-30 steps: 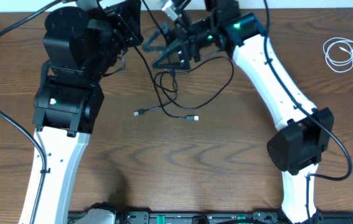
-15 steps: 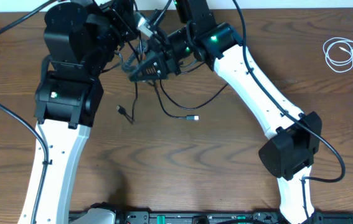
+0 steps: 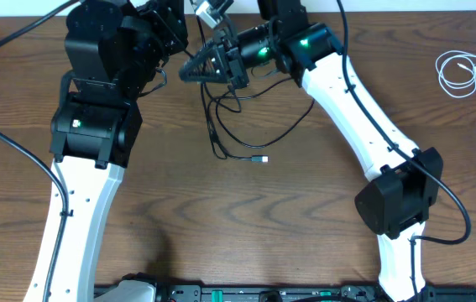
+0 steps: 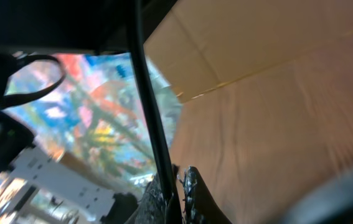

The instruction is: Untangle cables

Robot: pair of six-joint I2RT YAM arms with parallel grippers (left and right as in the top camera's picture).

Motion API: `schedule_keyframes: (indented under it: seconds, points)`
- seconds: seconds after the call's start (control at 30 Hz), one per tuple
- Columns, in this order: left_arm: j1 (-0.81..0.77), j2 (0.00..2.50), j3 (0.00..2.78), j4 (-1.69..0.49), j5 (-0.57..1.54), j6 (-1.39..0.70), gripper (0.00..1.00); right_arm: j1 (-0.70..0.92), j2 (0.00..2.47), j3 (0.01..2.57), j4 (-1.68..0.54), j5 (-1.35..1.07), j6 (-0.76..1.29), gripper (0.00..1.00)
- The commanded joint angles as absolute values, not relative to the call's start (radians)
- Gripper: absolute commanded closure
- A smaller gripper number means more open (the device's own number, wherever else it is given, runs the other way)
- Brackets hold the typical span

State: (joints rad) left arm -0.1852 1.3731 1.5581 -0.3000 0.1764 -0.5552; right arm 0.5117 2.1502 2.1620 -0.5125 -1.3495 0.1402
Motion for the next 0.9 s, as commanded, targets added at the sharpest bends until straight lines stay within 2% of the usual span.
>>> schedule_keyframes:
  seconds: [0.0,0.17,0.47,0.7,0.87]
  points:
    - [-0.183,1.375,1.563,-0.299,0.167,-0.550,0.52,0.466,2.135,2.163,-0.510,-1.256,0.233,0.99]
    - [-0.156,1.375,1.563,-0.313,0.167,-0.544,0.39,0.399,2.135,2.165,-0.501,-1.255,0.306,0.99]
    - [-0.138,1.375,1.563,-0.400,0.167,-0.536,0.28,0.243,2.098,2.176,-0.497,-1.202,0.434,0.98]
    - [-0.138,1.375,1.563,-0.518,0.167,-0.366,0.26,0.043,2.017,2.225,-0.497,-1.215,0.595,0.98]
    - [-0.138,1.375,1.563,-0.569,0.167,-0.347,0.26,-0.119,1.932,2.235,-0.461,-1.219,0.722,0.99]
